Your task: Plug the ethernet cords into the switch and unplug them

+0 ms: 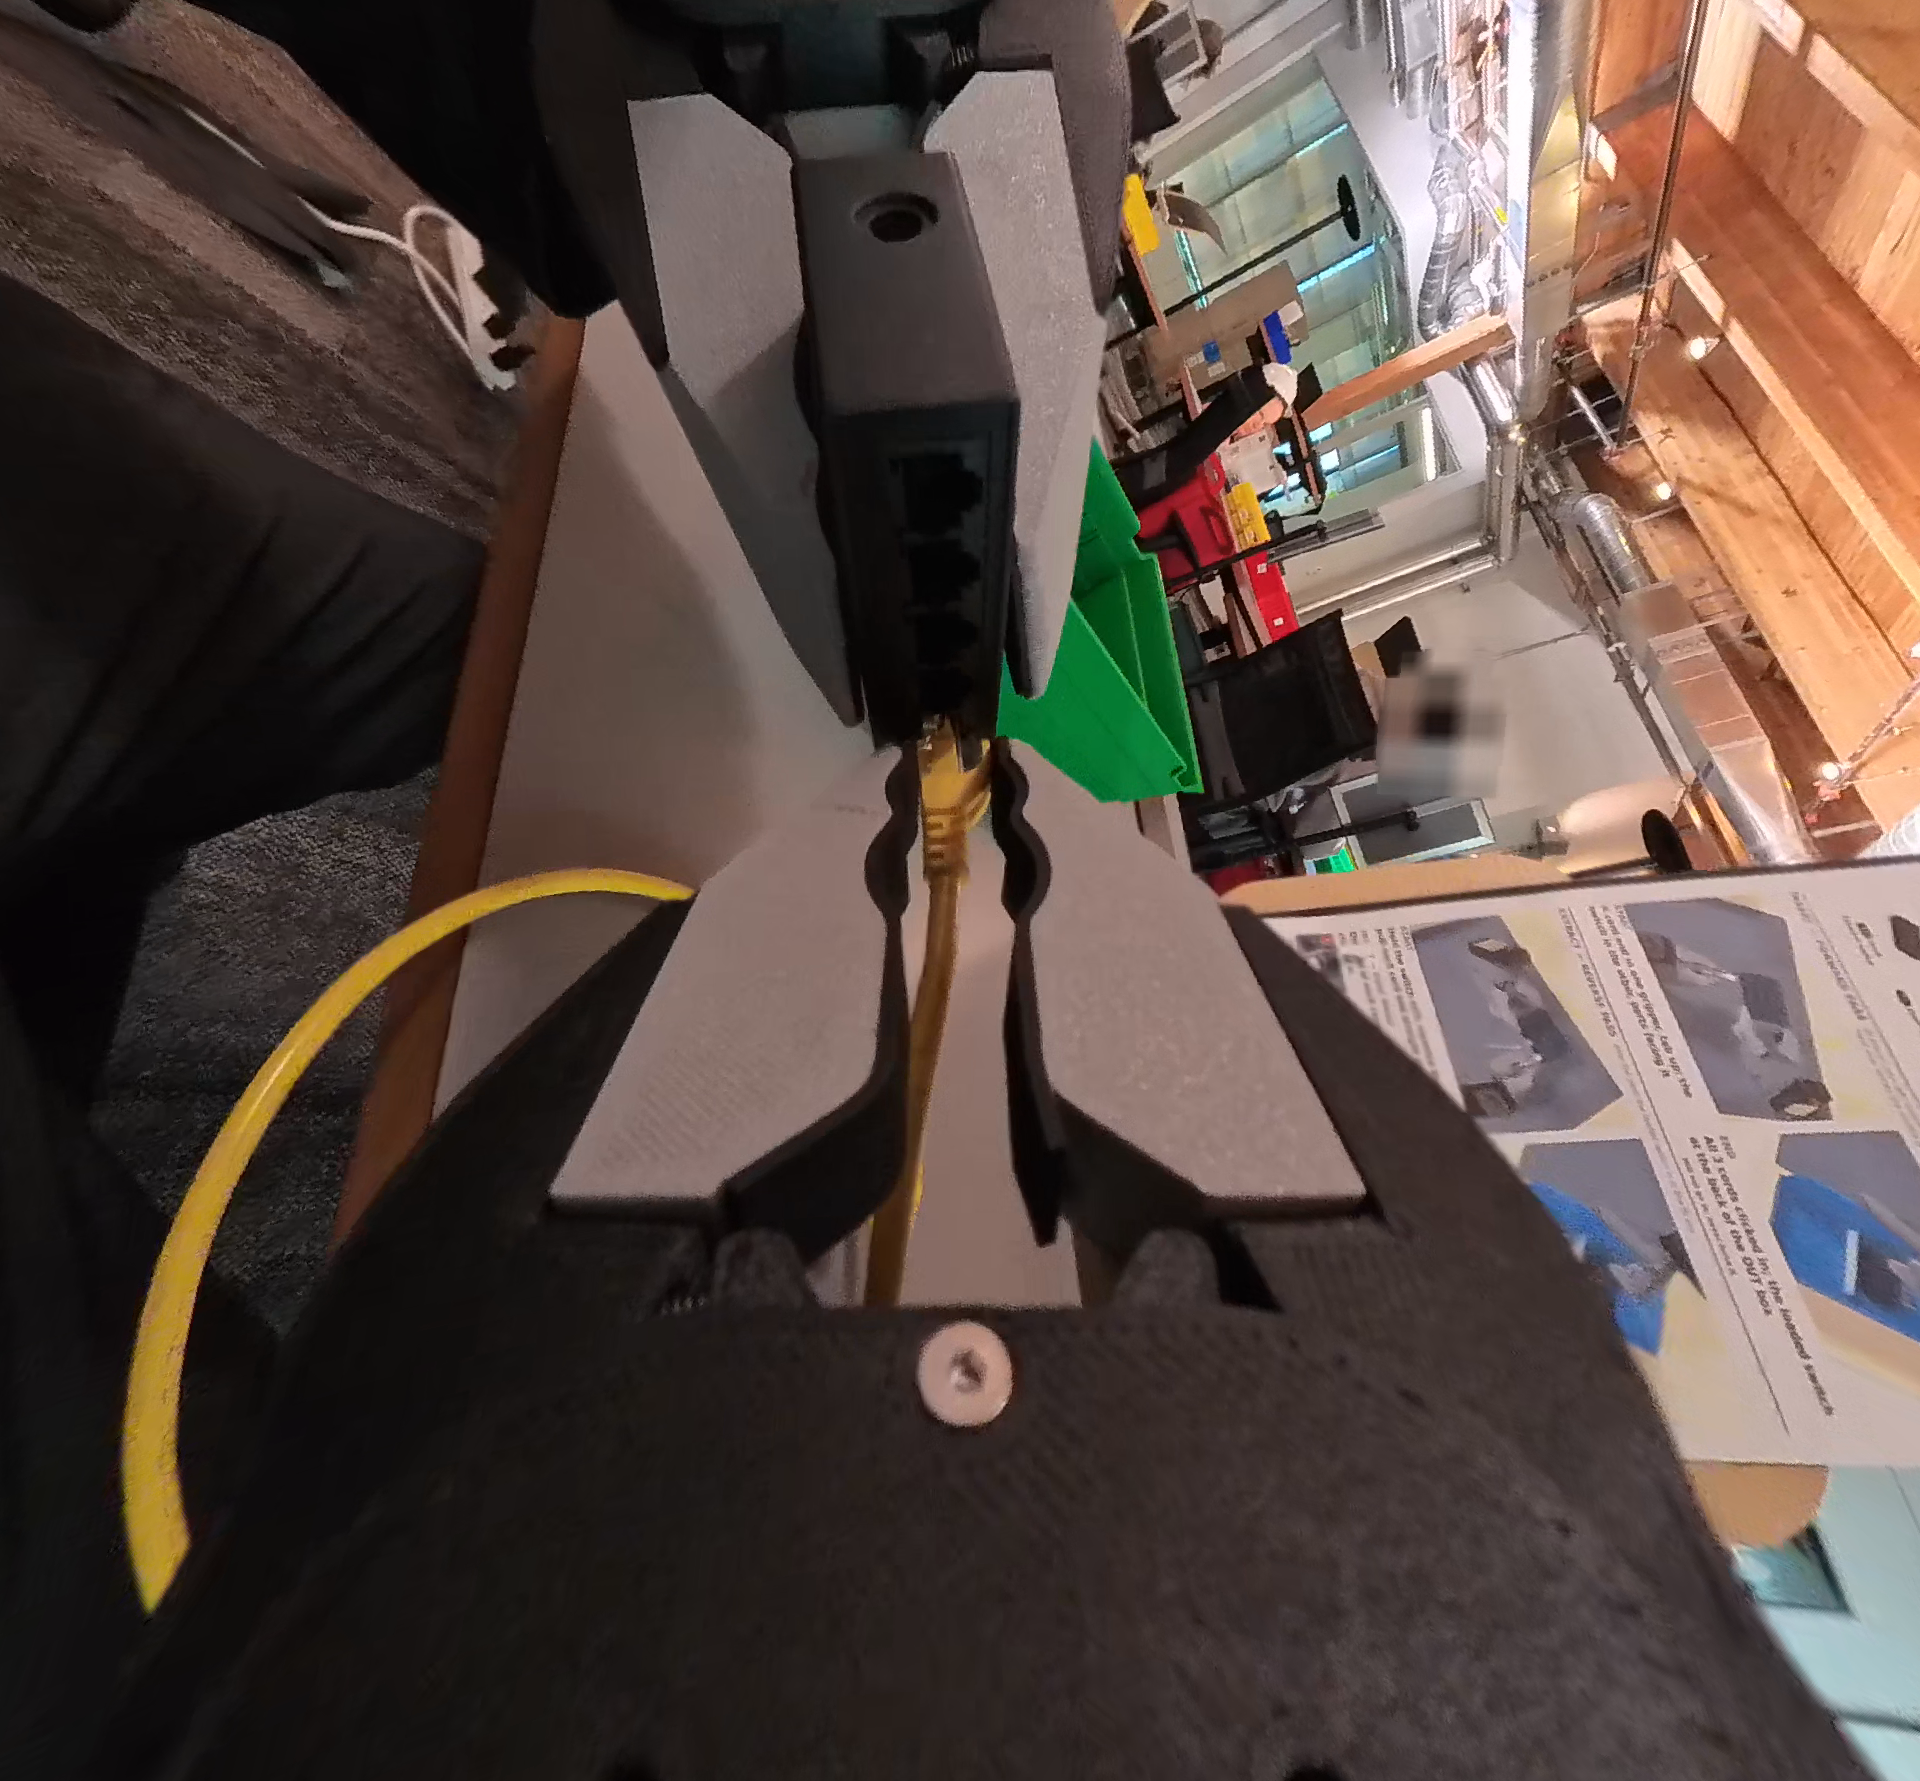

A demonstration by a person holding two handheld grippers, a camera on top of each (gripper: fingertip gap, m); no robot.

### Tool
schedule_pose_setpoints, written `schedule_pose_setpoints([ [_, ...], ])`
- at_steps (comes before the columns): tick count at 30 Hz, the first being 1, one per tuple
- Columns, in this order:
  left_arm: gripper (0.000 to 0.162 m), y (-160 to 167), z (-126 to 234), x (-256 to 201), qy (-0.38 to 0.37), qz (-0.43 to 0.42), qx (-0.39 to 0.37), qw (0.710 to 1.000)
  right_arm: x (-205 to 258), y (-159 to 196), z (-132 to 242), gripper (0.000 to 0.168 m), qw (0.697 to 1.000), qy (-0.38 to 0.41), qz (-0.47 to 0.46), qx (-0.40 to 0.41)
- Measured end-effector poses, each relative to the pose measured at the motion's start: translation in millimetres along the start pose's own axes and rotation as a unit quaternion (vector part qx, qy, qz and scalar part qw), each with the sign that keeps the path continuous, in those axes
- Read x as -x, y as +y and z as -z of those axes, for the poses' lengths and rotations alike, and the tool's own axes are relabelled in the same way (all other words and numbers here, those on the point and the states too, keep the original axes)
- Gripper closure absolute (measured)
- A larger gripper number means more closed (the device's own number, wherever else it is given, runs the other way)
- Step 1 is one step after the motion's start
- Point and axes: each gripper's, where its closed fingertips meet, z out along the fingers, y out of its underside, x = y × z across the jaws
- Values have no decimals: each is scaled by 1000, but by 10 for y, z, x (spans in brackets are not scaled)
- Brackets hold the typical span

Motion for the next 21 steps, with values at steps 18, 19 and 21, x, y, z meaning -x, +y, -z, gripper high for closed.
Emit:
schedule_pose_setpoints([
  [18,135,96,22,-105,55,16,1,998,144,48,-96,161,994,-92,50,25],
  [19,135,96,32,-93,57,24,-3,998,136,42,-102,160,992,-106,58,27],
  [21,134,100,46,-86,60,30,-6,998,141,33,-102,160,987,-134,78,30],
])
